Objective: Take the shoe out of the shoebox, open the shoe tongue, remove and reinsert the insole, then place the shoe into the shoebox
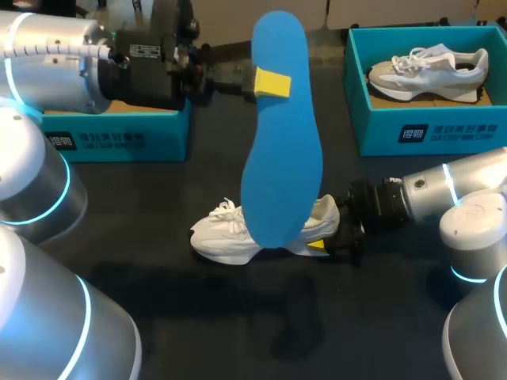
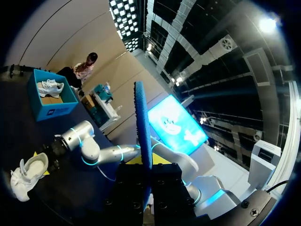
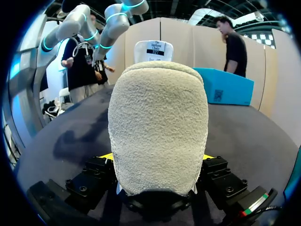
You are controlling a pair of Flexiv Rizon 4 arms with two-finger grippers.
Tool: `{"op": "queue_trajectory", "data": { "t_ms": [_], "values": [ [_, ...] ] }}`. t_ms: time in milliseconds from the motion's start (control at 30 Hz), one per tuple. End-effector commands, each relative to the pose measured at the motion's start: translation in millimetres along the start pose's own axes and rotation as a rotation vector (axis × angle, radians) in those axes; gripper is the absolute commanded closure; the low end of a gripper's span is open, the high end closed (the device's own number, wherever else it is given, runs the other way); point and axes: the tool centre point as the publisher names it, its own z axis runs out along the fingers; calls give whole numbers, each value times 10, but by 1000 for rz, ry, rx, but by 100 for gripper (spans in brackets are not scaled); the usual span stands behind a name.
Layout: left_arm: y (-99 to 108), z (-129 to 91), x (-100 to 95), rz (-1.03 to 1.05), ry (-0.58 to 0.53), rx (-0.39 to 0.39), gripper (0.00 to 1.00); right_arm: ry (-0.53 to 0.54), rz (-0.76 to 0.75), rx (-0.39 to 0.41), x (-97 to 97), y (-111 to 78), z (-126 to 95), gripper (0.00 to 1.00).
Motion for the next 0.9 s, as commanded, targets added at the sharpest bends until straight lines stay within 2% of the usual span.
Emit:
{"op": "queue_trajectory", "data": {
  "t_ms": [33, 100, 133, 200, 267, 300, 633, 900],
  "values": [
    [-10, 24, -5, -1, -1, -1, 100, -1, 1, 5, 2, -9, 21, 100],
    [-10, 24, -5, -1, -1, -1, 100, -1, 1, 5, 2, -9, 21, 100],
    [-10, 24, -5, -1, -1, -1, 100, -1, 1, 5, 2, -9, 21, 95],
    [-10, 24, -5, -1, -1, -1, 100, -1, 1, 5, 2, -9, 21, 66],
    [-10, 24, -5, -1, -1, -1, 100, -1, 1, 5, 2, -9, 21, 51],
    [-10, 24, -5, -1, -1, -1, 100, -1, 1, 5, 2, -9, 21, 0],
    [-10, 24, -5, -1, -1, -1, 100, -1, 1, 5, 2, -9, 21, 0],
    [-10, 24, -5, -1, -1, -1, 100, -39, 10, 59, 23, 59, -90, 0]
  ]
}}
